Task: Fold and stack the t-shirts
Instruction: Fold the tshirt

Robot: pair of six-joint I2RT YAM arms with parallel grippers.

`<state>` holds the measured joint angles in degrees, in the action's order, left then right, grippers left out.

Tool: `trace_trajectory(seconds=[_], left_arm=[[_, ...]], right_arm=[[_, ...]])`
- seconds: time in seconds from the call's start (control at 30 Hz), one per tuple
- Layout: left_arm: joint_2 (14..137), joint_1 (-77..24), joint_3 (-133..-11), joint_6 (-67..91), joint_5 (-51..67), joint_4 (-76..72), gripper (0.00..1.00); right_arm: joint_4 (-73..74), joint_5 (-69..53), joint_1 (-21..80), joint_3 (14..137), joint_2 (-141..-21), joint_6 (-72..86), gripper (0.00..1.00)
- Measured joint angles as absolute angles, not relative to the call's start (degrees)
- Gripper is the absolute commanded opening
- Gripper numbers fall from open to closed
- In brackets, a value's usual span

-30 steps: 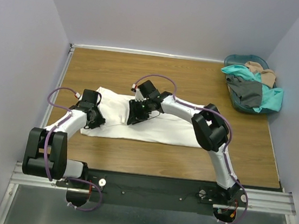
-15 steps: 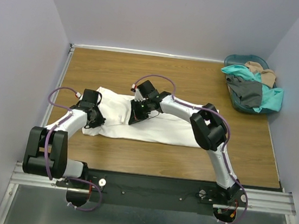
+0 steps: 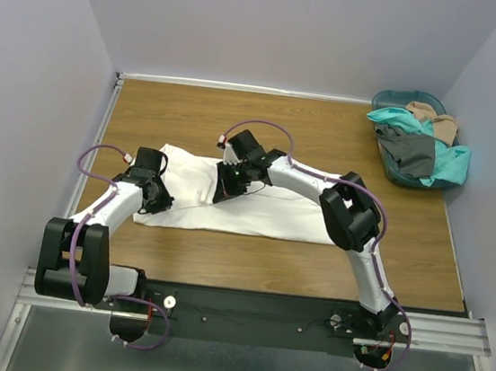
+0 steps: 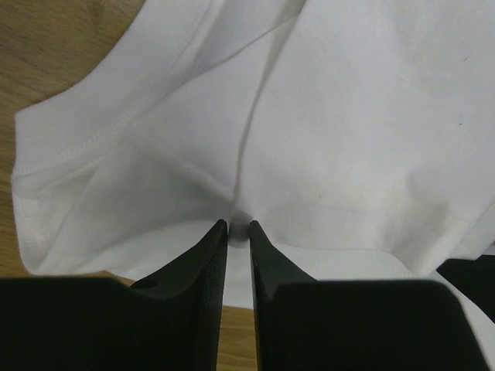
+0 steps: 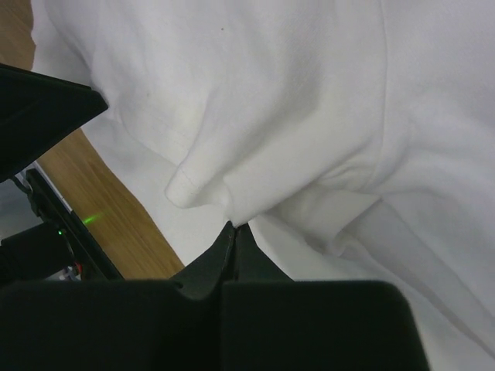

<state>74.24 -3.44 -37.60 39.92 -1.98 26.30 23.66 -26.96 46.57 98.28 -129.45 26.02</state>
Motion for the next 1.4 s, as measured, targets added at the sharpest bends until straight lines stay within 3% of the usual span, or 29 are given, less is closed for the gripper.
trace_trajectory(seconds=[0.17, 0.2, 1.4], left_arm=[[74.2, -3.4, -37.6, 40.1, -2.0, 26.3, 0.01], [74.2, -3.4, -37.6, 40.2, -2.0, 26.3, 0.0], [57.1, -3.4, -36.0, 42.9, 0.2, 37.2, 0.0]], right_arm=[[23.6, -26.2, 46.6, 98.0, -127.4, 25.8, 0.0], [23.6, -26.2, 46.6, 98.0, -127.2, 25.7, 0.0], [28.2, -22.1, 46.5, 92.3, -121.7, 21.5, 0.0]])
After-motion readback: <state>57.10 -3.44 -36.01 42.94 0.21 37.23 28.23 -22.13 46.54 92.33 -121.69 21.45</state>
